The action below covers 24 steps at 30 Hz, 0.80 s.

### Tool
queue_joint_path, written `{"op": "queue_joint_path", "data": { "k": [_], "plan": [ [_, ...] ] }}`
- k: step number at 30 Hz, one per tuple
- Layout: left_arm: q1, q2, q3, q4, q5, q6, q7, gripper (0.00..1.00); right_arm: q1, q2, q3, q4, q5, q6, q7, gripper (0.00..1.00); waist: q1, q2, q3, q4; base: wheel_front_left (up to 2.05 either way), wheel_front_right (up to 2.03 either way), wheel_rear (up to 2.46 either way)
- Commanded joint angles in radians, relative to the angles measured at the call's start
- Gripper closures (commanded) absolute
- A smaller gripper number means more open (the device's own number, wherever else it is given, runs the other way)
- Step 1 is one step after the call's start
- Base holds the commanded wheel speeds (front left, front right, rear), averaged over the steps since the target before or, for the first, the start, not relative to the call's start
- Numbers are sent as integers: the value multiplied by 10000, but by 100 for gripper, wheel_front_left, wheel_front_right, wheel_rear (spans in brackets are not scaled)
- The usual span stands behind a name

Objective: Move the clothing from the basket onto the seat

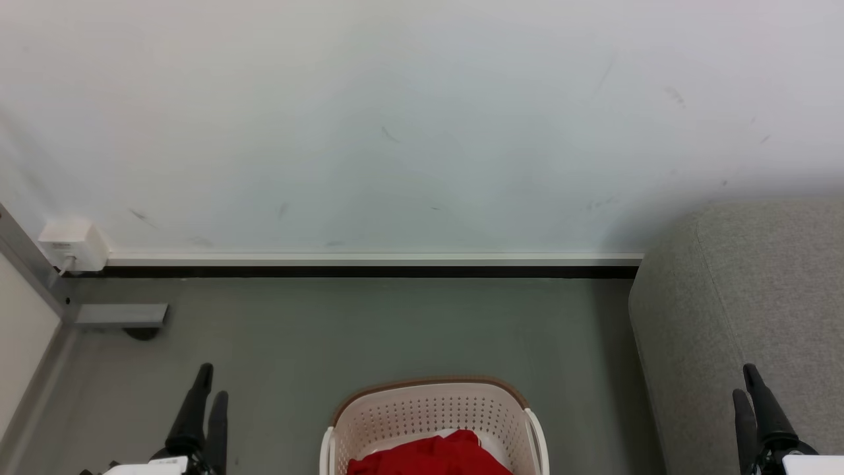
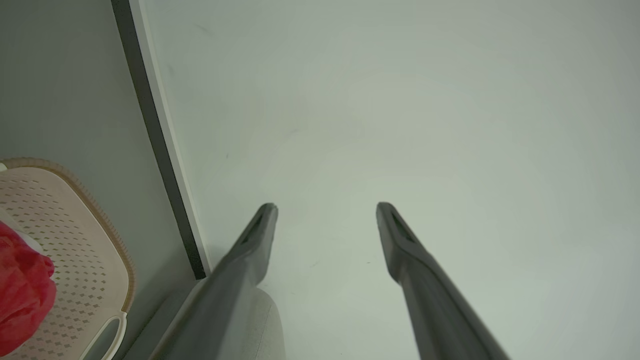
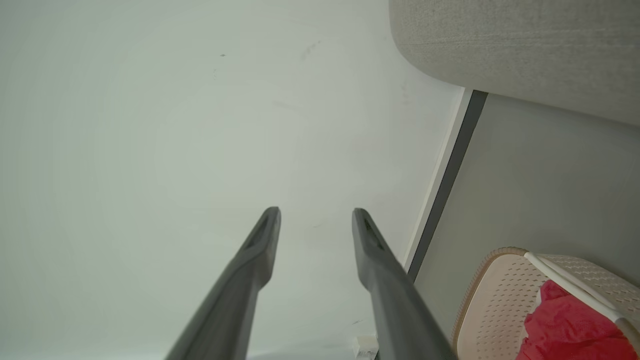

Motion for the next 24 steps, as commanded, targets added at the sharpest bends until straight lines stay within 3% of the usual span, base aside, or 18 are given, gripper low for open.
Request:
{"op": "queue_joint_path", "data": {
  "k": [1,6,17,24],
  "plan": [
    [-197,52,-27,-154,-186,-6,-80,0,-171,-82,33,-211,102,-1,-90,0,0,-1,1,3,0,0,0],
    [-284,59,-88,-258,-133,-12,-337,0,-225,-109,181,-460,70,-1,-327,0,0,-1,4,11,0,0,0],
    [-338,76,126,-851,1254,-24,-842,0,-230,-150,394,-1183,-302,-3,-875,0,0,-1,14,5,0,0,0],
    [-359,86,209,-953,2409,-33,-1133,0,-264,-338,715,-1457,-1380,-4,-1178,0,0,-1,22,-59,0,0,0]
  ]
}}
